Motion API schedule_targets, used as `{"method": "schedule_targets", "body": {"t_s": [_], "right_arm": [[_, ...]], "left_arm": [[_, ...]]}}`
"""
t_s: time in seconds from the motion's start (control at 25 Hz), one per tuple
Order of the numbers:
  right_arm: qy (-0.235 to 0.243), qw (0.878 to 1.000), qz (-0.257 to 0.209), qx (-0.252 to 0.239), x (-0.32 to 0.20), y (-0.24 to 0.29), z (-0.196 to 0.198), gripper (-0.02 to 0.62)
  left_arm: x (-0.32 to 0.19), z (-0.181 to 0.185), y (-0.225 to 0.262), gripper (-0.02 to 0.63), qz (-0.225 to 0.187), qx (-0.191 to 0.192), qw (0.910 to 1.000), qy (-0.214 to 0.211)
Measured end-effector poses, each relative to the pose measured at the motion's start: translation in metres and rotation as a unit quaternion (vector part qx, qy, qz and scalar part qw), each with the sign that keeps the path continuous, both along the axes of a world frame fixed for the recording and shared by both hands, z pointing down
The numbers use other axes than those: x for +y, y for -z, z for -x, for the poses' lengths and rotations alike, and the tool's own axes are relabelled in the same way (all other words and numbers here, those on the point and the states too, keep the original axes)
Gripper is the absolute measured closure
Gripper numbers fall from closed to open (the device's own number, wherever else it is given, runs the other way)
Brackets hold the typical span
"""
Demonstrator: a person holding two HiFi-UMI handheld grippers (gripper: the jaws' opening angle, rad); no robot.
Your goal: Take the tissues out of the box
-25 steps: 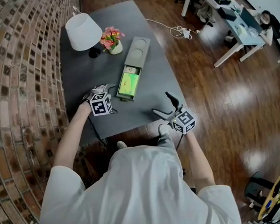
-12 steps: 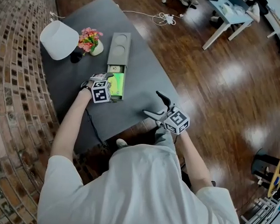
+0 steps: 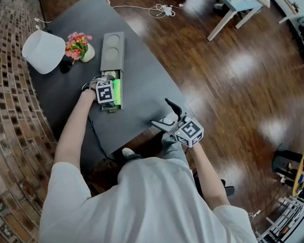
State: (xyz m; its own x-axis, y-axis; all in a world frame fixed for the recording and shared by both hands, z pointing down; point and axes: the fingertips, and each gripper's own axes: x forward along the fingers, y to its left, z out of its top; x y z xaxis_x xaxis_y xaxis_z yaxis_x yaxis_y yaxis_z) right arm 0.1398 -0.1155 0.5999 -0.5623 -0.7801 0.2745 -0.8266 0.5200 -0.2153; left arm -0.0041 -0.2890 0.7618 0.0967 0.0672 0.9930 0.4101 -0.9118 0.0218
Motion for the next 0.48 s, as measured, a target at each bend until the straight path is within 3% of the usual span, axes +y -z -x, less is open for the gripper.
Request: {"method": "schedule_targets", "body": {"t_s": [0.2,0.48], "right_arm": [[-0.005,1.000,0.005,-0.001,0.007,0.000,-0.009,0.129],[0.005,1.000,-0.006,0.007,0.014,0.008,-0.002,0.129]], "left_arm": [[0.003,-0.004,-0.004,0.005,-0.010,-0.006,0.9999,0.001],[0.005,0.003,0.012,0.064,-0.053,-0.008,0.9985,0.015]]}}
